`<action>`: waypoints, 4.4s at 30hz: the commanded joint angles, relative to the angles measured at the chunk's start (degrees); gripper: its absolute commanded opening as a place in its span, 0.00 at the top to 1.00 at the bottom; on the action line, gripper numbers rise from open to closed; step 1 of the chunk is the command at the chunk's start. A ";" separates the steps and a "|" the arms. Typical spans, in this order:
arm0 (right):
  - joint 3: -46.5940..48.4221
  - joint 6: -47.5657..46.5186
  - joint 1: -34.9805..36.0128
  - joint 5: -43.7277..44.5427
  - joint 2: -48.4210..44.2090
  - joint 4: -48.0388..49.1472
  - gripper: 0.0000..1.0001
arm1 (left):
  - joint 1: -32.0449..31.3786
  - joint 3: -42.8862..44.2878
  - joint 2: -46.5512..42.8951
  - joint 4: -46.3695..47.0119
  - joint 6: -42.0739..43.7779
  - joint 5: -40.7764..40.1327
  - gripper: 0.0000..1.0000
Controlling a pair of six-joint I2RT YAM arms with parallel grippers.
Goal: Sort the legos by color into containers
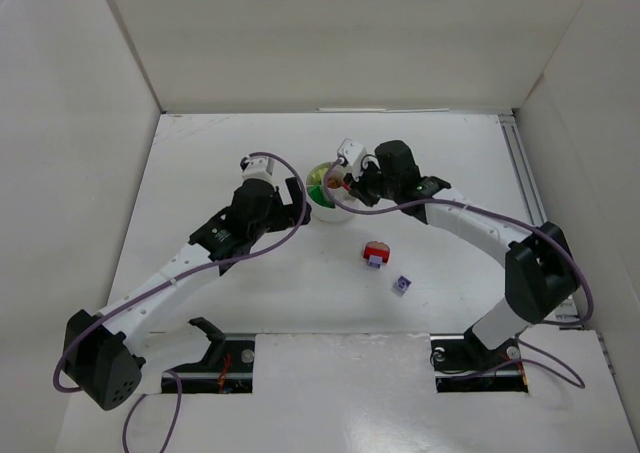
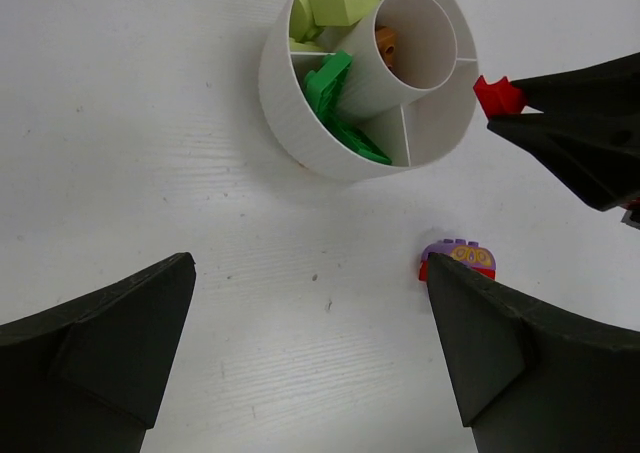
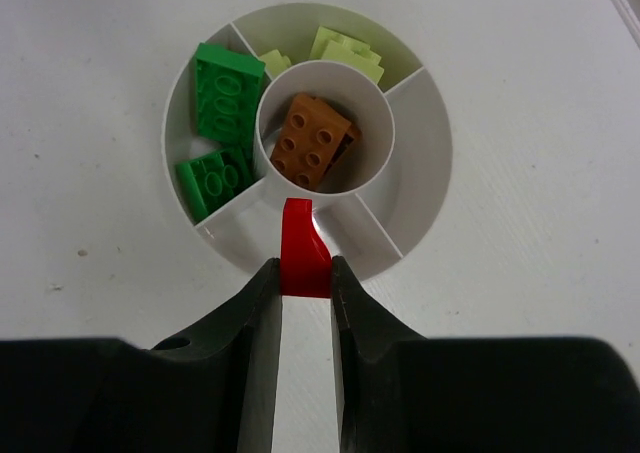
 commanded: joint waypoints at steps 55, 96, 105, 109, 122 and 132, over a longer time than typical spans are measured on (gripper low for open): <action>-20.71 3.12 7.31 14.07 -10.75 -11.35 0.24 | 0.57 -1.19 0.62 1.39 1.12 8.05 0.00; -19.48 1.71 7.13 14.26 -4.16 -5.82 0.20 | 0.57 -0.13 0.53 0.86 2.17 6.46 0.00; -20.54 2.32 7.13 10.57 -4.32 -4.49 0.59 | 0.57 0.39 0.53 0.86 2.17 7.16 0.00; -20.54 2.94 7.13 8.19 -8.01 -4.49 0.64 | 0.57 -0.13 0.53 3.22 3.22 11.29 0.00; -19.48 0.39 7.13 10.52 -15.40 -7.38 0.56 | -1.72 -1.98 0.53 9.30 3.75 19.39 0.00; -22.03 3.99 5.55 13.21 -11.54 -6.96 0.43 | -1.72 -2.51 0.53 7.72 3.75 17.72 0.00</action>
